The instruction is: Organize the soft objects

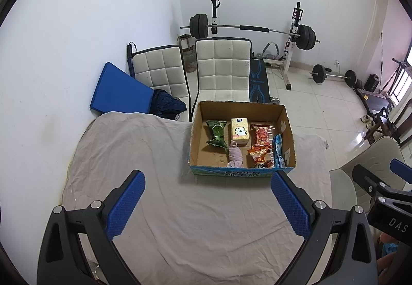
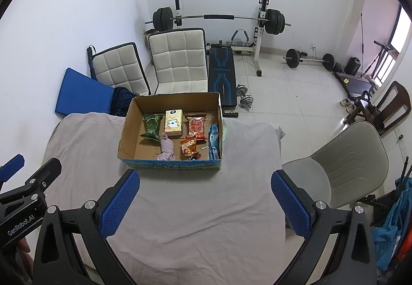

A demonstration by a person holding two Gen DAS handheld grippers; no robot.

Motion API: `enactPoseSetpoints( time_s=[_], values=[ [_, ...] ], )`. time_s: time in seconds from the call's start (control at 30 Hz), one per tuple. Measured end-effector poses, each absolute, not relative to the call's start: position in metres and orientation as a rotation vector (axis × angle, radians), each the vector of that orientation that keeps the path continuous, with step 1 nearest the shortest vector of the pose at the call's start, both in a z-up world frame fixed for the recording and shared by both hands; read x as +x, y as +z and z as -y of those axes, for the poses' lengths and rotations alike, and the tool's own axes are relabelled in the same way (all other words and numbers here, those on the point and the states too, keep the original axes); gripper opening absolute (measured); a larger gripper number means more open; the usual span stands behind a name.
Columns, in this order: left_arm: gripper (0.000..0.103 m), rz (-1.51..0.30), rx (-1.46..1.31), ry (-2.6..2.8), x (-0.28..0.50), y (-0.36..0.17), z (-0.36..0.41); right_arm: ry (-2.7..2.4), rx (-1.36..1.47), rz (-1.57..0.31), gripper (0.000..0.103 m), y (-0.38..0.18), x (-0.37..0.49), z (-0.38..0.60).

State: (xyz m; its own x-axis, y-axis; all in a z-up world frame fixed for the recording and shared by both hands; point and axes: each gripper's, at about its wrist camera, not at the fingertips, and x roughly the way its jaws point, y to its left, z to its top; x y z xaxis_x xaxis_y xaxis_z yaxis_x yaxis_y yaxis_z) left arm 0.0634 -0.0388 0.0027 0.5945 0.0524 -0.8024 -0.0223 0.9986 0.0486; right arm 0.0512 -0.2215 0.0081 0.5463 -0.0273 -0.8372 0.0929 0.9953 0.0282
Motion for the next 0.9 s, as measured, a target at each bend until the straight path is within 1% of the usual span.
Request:
enactPoseSetpoints(
  time_s=[0.9],
  values=[
    [0.1,-0.922,0.038,0.029,0.065,0.005,0.038,-0.081,0.069,-0.971,0.103,0.013,0.042,0.219]
  ],
)
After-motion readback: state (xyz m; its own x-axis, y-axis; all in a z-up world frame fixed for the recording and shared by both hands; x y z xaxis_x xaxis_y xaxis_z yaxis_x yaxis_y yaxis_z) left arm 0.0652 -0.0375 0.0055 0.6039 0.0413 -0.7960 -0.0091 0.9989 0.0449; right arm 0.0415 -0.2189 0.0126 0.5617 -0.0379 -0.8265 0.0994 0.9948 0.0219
